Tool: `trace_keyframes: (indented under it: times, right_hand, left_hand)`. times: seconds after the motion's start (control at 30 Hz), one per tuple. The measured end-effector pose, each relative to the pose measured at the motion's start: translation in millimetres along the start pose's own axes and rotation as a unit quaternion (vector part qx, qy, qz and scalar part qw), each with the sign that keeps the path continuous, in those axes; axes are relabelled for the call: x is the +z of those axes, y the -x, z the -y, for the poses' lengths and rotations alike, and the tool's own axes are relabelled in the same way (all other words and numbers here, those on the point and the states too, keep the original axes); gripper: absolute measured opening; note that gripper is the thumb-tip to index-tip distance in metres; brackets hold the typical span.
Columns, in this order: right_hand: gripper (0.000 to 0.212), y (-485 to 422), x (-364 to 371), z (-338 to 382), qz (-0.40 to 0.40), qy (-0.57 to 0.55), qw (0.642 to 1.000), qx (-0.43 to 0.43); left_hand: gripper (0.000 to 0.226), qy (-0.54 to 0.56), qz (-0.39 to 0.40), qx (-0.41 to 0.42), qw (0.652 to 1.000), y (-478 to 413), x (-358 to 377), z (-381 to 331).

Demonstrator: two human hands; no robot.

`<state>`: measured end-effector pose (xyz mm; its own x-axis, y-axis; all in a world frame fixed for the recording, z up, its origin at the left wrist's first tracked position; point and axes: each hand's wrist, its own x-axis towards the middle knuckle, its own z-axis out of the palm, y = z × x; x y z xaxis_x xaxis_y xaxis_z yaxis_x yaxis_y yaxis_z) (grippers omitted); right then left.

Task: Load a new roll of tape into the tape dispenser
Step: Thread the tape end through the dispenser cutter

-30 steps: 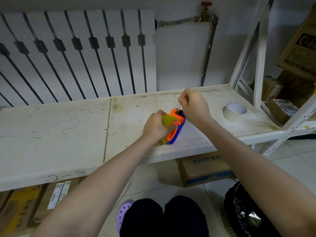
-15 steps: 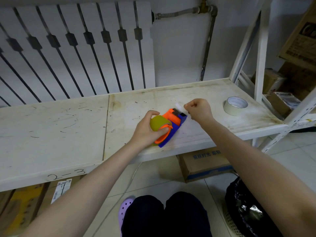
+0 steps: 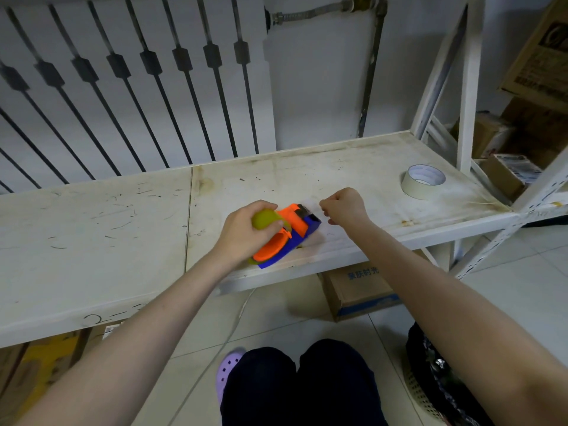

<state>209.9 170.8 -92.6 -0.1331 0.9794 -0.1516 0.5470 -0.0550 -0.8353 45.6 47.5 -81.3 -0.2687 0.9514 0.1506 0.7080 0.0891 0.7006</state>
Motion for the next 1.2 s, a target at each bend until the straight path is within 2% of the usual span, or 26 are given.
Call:
trace_keyframes:
  times: [0.13,0.23,0.37,0.43,0.57,0.67,0.77,0.83,0.9,1.07,1.2]
  right_hand:
    - [0.026,-4.1,1.0,-7.9,-0.016,-0.016,1.000,0.018]
    - [0.022,-3.0,0.2,-4.9,-0.019,-0.027,0.999,0.026]
    - [0.013,3.1,-4.5,0.3,0.036,-0.100,0.990,0.094]
    - [0.014,5.1,-6.4,-0.4,0.041,-0.117,0.987,0.103]
    - [0.020,4.7,-10.7,-6.3,0.011,-0.105,0.992,0.064]
    - [0.020,2.2,-16.1,-13.4,0.011,-0.062,0.996,0.055]
    - [0.016,-1.6,-20.2,-19.8,0.023,-0.014,0.998,0.058]
    - [0.015,-2.9,-22.1,-21.7,0.026,0.020,0.998,0.055]
    - [0.020,-2.5,-23.0,-21.9,0.033,0.053,0.997,0.054]
    - [0.038,-0.6,-20.5,-21.6,0.047,0.134,0.989,0.033]
    - [0.037,-2.5,-20.7,-21.8,0.055,0.165,0.985,0.017]
  left_hand:
    - [0.039,0.019,0.002,-0.024,1.000,0.8,1.6,6.6]
    - [0.031,0.035,0.005,-0.037,0.999,-1.4,1.2,2.5]
    - [0.030,0.053,0.024,-0.102,0.993,-7.7,-9.5,-7.7]
    - [0.031,0.010,0.058,-0.129,0.990,-16.5,-15.1,-17.0]
    - [0.025,-0.138,0.137,-0.149,0.969,-30.7,-15.1,-44.2]
    - [0.029,-0.184,0.169,-0.125,0.960,-35.3,-6.7,-51.0]
    - [0.049,-0.197,0.204,-0.052,0.958,-35.3,1.9,-48.3]
    - [0.047,-0.234,0.218,0.024,0.947,-33.7,6.2,-47.5]
    - [0.041,-0.270,0.223,0.064,0.934,-32.7,7.9,-45.5]
    - [0.044,-0.310,0.258,0.032,0.914,-34.9,6.9,-43.9]
    - [0.044,-0.320,0.272,0.032,0.907,-36.7,8.4,-48.0]
